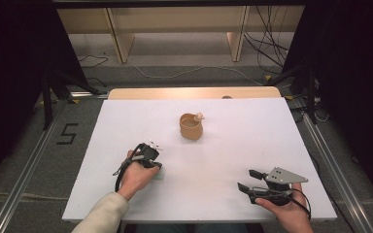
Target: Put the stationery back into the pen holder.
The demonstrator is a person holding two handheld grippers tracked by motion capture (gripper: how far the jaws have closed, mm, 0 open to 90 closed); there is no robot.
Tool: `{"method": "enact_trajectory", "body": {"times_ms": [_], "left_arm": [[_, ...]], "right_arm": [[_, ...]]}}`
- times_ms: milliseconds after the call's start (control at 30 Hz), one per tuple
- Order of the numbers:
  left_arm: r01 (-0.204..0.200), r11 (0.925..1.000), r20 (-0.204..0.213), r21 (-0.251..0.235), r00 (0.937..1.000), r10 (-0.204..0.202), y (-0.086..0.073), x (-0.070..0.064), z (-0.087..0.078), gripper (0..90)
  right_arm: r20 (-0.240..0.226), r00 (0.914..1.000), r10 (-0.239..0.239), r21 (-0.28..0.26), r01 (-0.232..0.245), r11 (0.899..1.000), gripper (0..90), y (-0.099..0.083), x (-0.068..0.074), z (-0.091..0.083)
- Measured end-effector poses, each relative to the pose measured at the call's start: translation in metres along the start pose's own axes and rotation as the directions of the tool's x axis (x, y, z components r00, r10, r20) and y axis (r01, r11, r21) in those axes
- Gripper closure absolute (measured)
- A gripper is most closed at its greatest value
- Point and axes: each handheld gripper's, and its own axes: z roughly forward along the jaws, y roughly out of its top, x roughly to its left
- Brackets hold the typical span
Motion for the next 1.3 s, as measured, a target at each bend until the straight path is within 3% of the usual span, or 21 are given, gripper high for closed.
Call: {"method": "enact_trajectory", "body": {"times_ms": [400, 900, 1033, 1067, 1133, 1167, 1233, 1267, 1300], "left_arm": [[-0.033, 0.9993, 0.019, 0.019, 0.9993, 0.033, -0.013, -0.012, -0.008, 89.8], [-0.045, 0.9989, 0.037, -0.012, 0.9983, 0.045, -0.024, -0.015, -0.015, 89.2], [-0.036, 0.9953, 0.034, -0.09, 0.9986, 0.04, -0.024, -0.012, -0.025, 80.0], [-0.036, 0.9953, 0.034, -0.09, 0.9986, 0.04, -0.024, -0.012, -0.025, 77.1], [-0.024, 0.988, 0.038, -0.153, 0.9988, 0.03, -0.027, -0.009, -0.032, 66.8], [-0.029, 0.9849, 0.034, -0.171, 0.9988, 0.035, -0.029, -0.007, -0.036, 66.8], [-0.019, 0.9754, 0.026, -0.22, 0.9993, 0.025, -0.034, -0.002, -0.041, 53.6], [-0.012, 0.9739, 0.018, -0.227, 0.9997, 0.017, -0.037, 0.001, -0.044, 43.2], [-0.006, 0.9736, 0.006, -0.228, 1.0, 0.008, -0.04, 0.005, -0.047, 43.2]], "right_arm": [[-0.001, 1.0, -0.003, -0.001, 0.003, 1.0, 33.0, 0.0, 0.0, 0.0], [-0.004, 1.0, -0.001, 0.002, 0.001, 1.0, 33.0, 0.0, 0.001, 0.0], [-0.005, 1.0, -0.001, 0.002, 0.001, 1.0, 32.9, 0.0, 0.001, 0.0], [-0.005, 1.0, -0.001, 0.002, 0.001, 1.0, 32.9, 0.0, 0.001, 0.0], [-0.006, 1.0, 0.002, 0.003, -0.002, 1.0, 32.9, 0.0, 0.001, 0.001], [-0.006, 1.0, 0.002, 0.003, -0.002, 1.0, 32.9, 0.0, 0.001, 0.001], [-0.006, 1.0, 0.003, 0.002, -0.003, 1.0, 33.0, 0.0, 0.001, 0.001], [-0.006, 1.0, 0.0, 0.008, 0.0, 1.0, 33.0, 0.0, 0.001, 0.001], [-0.006, 1.0, 0.0, 0.008, 0.0, 1.0, 33.0, 0.0, 0.001, 0.001]]}}
